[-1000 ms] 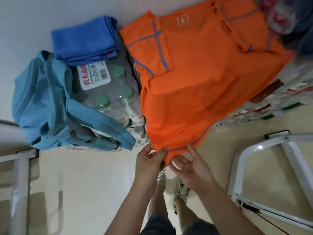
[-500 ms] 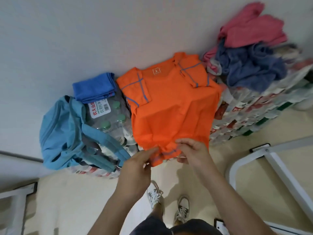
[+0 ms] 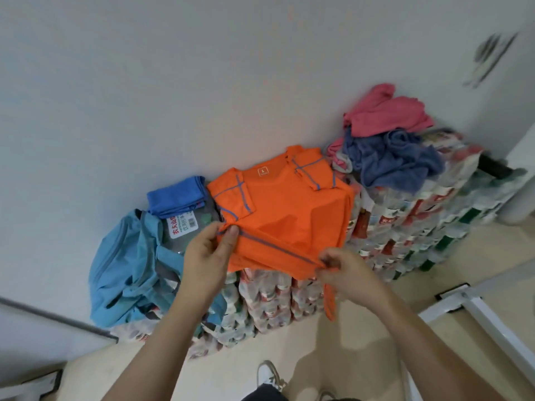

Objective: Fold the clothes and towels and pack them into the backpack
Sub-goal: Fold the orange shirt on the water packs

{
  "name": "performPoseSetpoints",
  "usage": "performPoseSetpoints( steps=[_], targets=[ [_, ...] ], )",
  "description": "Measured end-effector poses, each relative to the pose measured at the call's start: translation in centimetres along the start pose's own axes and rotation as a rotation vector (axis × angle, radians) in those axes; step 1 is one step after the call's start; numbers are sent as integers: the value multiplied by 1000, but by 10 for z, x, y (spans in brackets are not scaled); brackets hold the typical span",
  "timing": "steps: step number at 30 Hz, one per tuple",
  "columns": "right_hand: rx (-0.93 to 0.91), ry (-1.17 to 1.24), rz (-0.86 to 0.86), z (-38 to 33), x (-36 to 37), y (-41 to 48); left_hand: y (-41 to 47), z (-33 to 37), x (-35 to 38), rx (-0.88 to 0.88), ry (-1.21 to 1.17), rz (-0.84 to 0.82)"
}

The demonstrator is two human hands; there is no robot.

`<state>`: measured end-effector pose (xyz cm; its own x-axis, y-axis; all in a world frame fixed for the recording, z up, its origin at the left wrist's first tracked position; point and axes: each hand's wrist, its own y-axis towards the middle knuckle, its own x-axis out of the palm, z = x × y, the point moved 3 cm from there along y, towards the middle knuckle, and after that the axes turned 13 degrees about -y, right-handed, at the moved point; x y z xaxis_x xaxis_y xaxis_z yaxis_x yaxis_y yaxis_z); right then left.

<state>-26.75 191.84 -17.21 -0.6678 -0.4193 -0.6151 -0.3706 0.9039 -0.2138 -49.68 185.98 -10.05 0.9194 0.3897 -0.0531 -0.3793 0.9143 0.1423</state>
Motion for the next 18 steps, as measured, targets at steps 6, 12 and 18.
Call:
performPoseSetpoints(
  steps=[6, 12, 18],
  targets=[
    [89, 54, 79, 22, -31, 2, 31, 15, 7, -49, -144, 148],
    [-11, -791, 77, 19, -74, 19, 68, 11, -1, -34, -75, 174],
    [165, -595, 88, 11, -142, 44, 96, 0, -29, -32, -152, 328]
  ],
)
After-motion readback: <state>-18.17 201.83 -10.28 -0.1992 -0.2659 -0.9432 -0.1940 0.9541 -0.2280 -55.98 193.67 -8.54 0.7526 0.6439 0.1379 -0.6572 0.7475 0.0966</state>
